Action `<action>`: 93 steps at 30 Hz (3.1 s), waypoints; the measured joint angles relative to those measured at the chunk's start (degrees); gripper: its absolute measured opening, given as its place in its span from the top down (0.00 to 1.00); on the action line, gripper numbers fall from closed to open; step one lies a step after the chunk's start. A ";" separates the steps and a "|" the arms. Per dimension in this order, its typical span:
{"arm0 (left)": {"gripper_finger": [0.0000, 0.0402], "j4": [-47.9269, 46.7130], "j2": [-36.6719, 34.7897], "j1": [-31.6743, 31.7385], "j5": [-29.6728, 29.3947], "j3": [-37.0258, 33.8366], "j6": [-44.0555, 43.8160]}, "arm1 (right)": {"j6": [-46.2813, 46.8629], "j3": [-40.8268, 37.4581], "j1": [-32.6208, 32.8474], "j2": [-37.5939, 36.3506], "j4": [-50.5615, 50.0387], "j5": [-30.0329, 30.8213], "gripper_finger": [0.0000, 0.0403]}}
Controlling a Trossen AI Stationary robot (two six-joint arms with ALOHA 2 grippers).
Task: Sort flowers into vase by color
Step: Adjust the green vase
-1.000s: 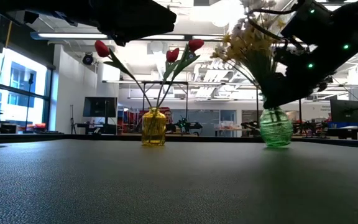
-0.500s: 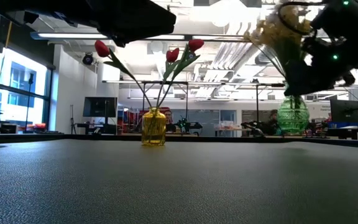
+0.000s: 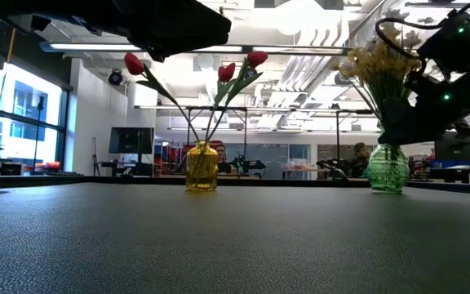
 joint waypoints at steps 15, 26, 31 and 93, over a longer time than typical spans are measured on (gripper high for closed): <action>0.64 -5.06 -4.04 -0.93 -1.70 -0.02 1.00 | -3.11 0.02 -2.34 0.11 0.31 -4.20 0.69; 0.64 -11.73 -8.39 -2.97 -5.90 -0.02 0.50 | -5.53 0.45 -2.31 0.09 0.41 -7.54 0.38; 0.64 -12.83 -8.39 -3.75 -7.22 -0.02 0.51 | -6.70 3.22 -2.30 0.11 -1.34 -9.71 0.31; 0.70 -70.27 -12.20 -12.07 -12.37 17.92 -26.51 | -42.82 54.89 -7.40 70.04 -21.64 -31.16 0.36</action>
